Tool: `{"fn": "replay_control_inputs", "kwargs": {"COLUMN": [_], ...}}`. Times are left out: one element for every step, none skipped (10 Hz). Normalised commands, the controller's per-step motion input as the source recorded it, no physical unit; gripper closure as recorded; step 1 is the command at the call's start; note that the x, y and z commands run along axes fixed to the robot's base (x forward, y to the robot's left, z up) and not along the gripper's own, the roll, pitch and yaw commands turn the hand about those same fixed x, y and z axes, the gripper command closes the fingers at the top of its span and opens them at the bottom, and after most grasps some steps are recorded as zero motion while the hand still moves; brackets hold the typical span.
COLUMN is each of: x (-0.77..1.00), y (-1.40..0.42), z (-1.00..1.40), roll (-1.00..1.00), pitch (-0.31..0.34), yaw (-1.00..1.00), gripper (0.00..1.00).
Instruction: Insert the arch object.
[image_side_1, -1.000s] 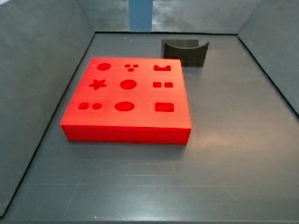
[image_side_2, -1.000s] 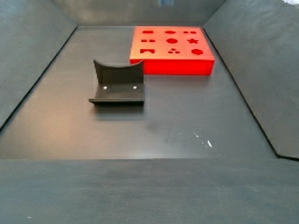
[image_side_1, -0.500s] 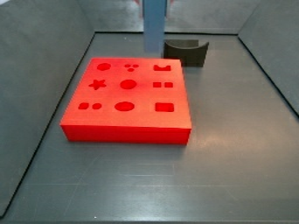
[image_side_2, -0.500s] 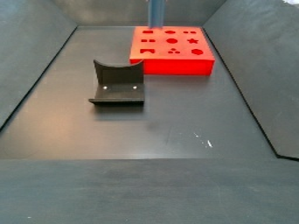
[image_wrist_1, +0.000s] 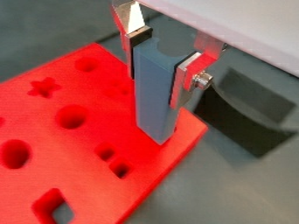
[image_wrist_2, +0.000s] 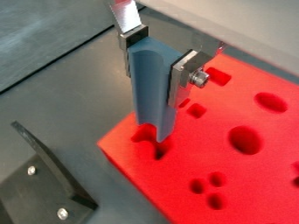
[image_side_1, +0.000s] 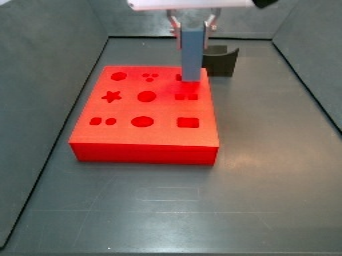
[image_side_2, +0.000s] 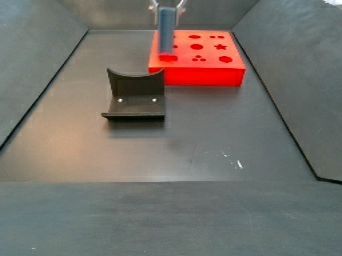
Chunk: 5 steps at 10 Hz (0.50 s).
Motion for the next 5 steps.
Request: {"fn": "replay_control_inputs", "kwargs": {"x": [-0.16,-0.29,-0.37,-0.1,0.07], "y": [0.39,0.27,0.06,-0.02,-0.11], "z": [-0.13,0.0,0.0,-0.02,-0.1], "roll": [-0.08,-0.12,-0.13,-0.17,-0.17], "pitch": [-0.004,-0.059,-0.1,-0.09,-0.031], "yaw": [-0.17,0.0,0.07,0.2,0.29], "gripper": [1.0,1.0,1.0,1.0,1.0]}}
